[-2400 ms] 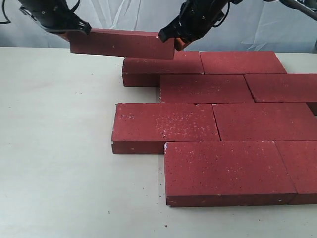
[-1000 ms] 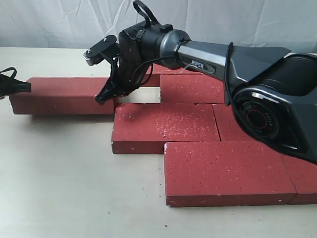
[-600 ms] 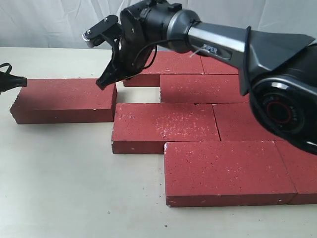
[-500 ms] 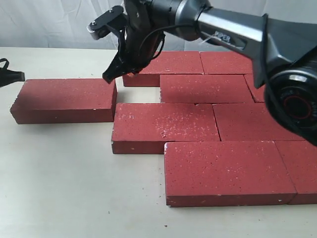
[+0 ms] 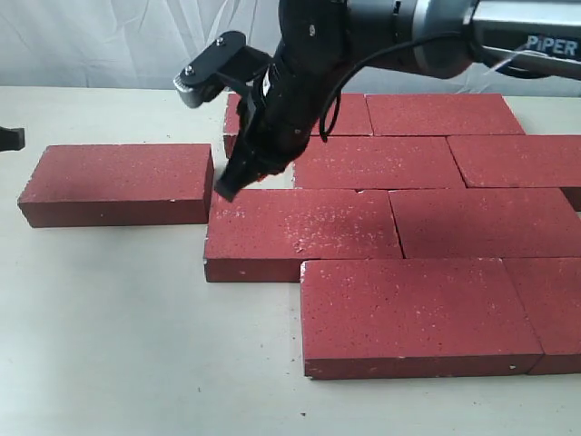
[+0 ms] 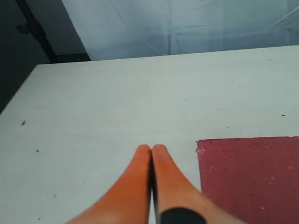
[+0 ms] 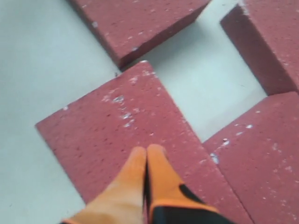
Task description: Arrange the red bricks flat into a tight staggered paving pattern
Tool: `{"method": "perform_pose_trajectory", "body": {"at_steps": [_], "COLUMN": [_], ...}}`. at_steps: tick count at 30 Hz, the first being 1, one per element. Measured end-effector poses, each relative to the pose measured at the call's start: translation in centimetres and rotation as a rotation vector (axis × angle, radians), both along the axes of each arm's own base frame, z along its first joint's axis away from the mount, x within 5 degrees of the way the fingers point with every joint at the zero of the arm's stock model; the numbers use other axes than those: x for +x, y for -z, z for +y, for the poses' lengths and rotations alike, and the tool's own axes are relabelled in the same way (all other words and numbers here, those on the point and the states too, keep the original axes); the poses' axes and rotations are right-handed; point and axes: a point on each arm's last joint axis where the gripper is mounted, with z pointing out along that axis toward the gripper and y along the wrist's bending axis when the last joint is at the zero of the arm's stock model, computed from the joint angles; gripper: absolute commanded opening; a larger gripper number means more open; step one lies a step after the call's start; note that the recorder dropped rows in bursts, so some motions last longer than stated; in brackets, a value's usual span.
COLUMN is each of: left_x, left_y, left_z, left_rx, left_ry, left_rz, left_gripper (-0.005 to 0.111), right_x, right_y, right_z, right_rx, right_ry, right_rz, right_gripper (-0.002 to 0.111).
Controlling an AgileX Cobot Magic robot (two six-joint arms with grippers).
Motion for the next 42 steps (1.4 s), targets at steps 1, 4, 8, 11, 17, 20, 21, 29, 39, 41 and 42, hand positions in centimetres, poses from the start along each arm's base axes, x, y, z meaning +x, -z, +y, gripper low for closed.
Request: {"method": "perform_pose_trajectory", "body": {"at_steps": [1, 4, 8, 11, 17, 20, 21, 29, 39, 41, 42], "left_x": [0.0, -0.1, 0.9, 2.4, 3.7, 3.8, 3.8, 3.8, 4.8, 4.8, 4.8], "left_y": [0.0, 0.2, 1.7, 3.1, 3.9, 3.8, 3.9, 6.6, 5.6, 5.8, 5.8], "left_z": [0.3, 1.3, 2.5, 3.1, 3.3, 3.4, 3.4, 3.4, 3.5, 3.5, 3.5], "left_rx": [0.011, 0.031, 0.001, -0.057, -0.096, -0.113, -0.119, -0.168, -0.217, -0.217, -0.217], "left_ry": [-0.003, -0.023, -0.043, -0.033, -0.015, -0.031, -0.034, -0.048, -0.072, -0.073, -0.073], "left_rz": [0.000, 0.013, 0.121, 0.274, 0.376, 0.365, 0.368, 0.466, 0.438, 0.441, 0.441], "left_gripper": [0.000, 0.000, 0.000, 0.000, 0.000, 0.000, 0.000, 0.000, 0.000, 0.000, 0.000], "right_x": [-0.4, -1.6, -2.7, -2.7, -2.0, -1.4, -1.2, -0.6, 1.3, 1.8, 2.1], "right_y": [0.3, 1.8, 2.8, 2.7, 4.1, 5.7, 5.9, 5.7, 7.6, 7.9, 7.9], "right_z": [-0.1, -0.1, 0.4, 1.0, 1.6, 2.1, 2.2, 3.2, 4.5, 5.0, 5.3], "right_rx": [0.003, 0.013, 0.074, 0.139, 0.163, 0.173, 0.179, 0.187, 0.185, 0.190, 0.194], "right_ry": [-0.031, -0.141, -0.247, -0.268, -0.272, -0.251, -0.247, -0.305, -0.294, -0.294, -0.299], "right_rz": [0.016, 0.076, 0.120, 0.101, 0.080, 0.060, 0.051, 0.072, 0.038, 0.031, 0.028], "right_gripper": [-0.001, -0.001, -0.001, -0.001, -0.001, -0.001, -0.001, -0.001, -0.001, -0.001, -0.001]}}
